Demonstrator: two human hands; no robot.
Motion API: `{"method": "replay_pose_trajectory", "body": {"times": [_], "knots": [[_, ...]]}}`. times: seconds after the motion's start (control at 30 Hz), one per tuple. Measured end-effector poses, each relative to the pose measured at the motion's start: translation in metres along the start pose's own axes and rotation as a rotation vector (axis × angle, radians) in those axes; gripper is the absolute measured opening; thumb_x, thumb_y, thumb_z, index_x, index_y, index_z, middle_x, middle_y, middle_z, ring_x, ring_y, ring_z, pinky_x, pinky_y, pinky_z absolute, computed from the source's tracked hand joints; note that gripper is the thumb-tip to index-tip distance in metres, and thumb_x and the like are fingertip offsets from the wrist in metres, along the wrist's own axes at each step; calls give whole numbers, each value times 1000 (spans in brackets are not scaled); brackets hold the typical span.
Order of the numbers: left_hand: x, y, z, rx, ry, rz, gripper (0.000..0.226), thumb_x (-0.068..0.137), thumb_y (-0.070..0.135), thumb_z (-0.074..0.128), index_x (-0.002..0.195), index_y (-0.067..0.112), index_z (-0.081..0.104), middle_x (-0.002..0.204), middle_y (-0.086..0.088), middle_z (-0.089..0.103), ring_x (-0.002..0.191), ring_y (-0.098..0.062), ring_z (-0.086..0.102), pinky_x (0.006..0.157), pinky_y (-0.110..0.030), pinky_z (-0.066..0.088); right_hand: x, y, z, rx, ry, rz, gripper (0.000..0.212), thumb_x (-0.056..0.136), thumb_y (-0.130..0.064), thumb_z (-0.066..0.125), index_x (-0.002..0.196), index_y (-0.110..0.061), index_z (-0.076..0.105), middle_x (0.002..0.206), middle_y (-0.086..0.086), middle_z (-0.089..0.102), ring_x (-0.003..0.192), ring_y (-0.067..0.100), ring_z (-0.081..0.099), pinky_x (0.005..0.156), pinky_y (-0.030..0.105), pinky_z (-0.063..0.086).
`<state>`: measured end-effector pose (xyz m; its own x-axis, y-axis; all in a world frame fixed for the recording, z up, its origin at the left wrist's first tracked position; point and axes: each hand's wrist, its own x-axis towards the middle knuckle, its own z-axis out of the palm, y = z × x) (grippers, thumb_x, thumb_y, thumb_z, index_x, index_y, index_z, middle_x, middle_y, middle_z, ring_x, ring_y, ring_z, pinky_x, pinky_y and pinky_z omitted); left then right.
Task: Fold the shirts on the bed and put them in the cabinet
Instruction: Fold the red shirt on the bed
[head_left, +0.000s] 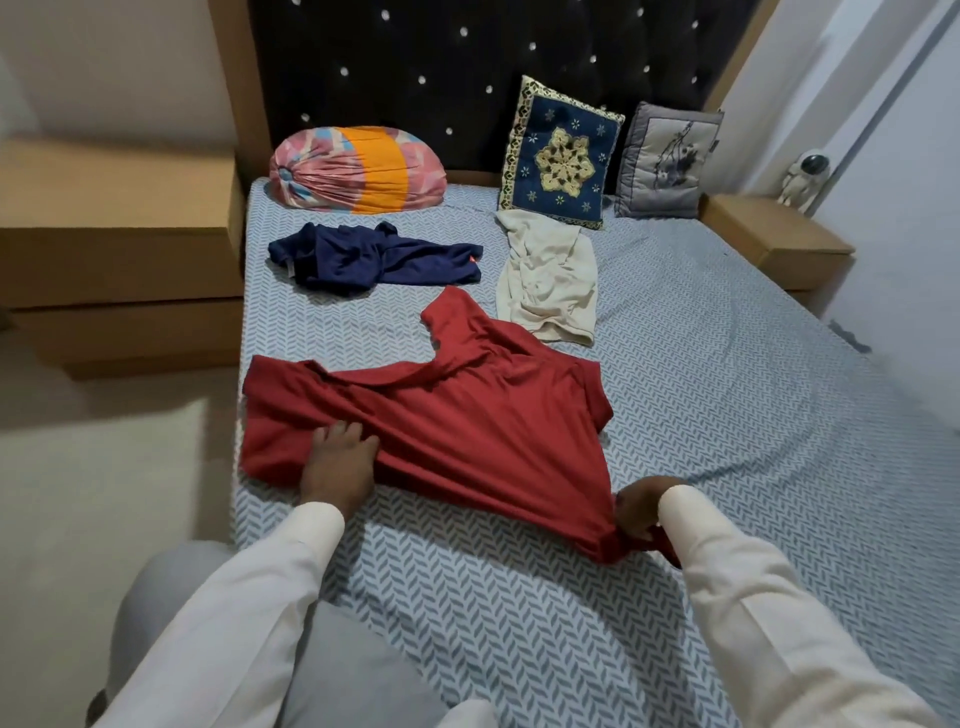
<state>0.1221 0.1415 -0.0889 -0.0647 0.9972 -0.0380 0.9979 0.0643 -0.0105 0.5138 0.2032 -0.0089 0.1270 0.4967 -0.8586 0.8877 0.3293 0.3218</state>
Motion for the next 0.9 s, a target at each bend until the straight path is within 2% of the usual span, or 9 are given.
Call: {"method": "replay_pose_trajectory", "body": {"times": [0.07,0.1,0.2,0.3,0.4,0.47,0.6,0.77,0.9], "knots": [[-6,-3,2,58,24,5,31,80,28,58,110,26,67,106,1,67,105,-28,54,90,-42,33,4,3,11,112,40,36,48,83,-7,52,130,-3,57,103,19,67,74,25,63,70,32,54],[-9,-7,3,51,29,0,30,75,31,64,105,25,68,98,1,69,98,-28,56,87,-42,32,5,2,15,155,83,41,49,78,-12,55,127,-8,60,105,15,68,81,26,65,69,28,50],[-17,-29,3,3,69,-22,35,63,26,73,97,23,68,86,-2,70,85,-30,59,82,-44,33,9,-10,13,328,180,-6,45,45,-32,71,87,-16,72,91,5,73,72,22,64,64,27,50],[-30,-50,-4,-153,82,-69,39,59,14,68,96,22,62,84,-4,68,82,-32,62,76,-42,38,9,-39,7,478,398,-117,48,45,-47,83,75,-18,59,80,-1,65,73,21,59,56,25,41],[-44,-56,-9,-334,227,-161,36,58,13,60,93,20,58,84,-7,64,81,-35,61,71,-42,46,9,-78,10,476,490,-269,42,58,-38,86,79,-26,52,92,-1,61,84,22,57,63,27,39],[-52,-58,-12,-435,372,-256,33,63,11,56,95,18,58,91,-11,59,85,-37,58,70,-44,48,11,-94,16,417,526,-311,28,67,-28,76,87,-29,56,104,-1,61,95,23,59,72,28,44],[-64,-61,-23,-700,466,-345,42,70,-3,54,103,22,59,109,-5,64,97,-33,60,76,-40,50,13,-89,28,489,669,-223,45,80,-20,59,124,-30,62,125,3,65,114,28,62,93,34,50],[-71,-67,-19,-745,395,-295,38,77,0,54,104,27,62,106,-1,70,94,-30,63,78,-37,51,7,-61,27,690,824,-54,23,76,-13,58,95,-24,64,109,8,68,104,30,65,83,33,49],[-70,-70,-18,-457,303,-270,25,82,8,56,99,24,65,95,-7,67,88,-34,62,69,-42,54,10,-45,21,674,833,-54,16,82,-21,49,89,-14,62,101,15,66,99,32,64,73,33,41]]}}
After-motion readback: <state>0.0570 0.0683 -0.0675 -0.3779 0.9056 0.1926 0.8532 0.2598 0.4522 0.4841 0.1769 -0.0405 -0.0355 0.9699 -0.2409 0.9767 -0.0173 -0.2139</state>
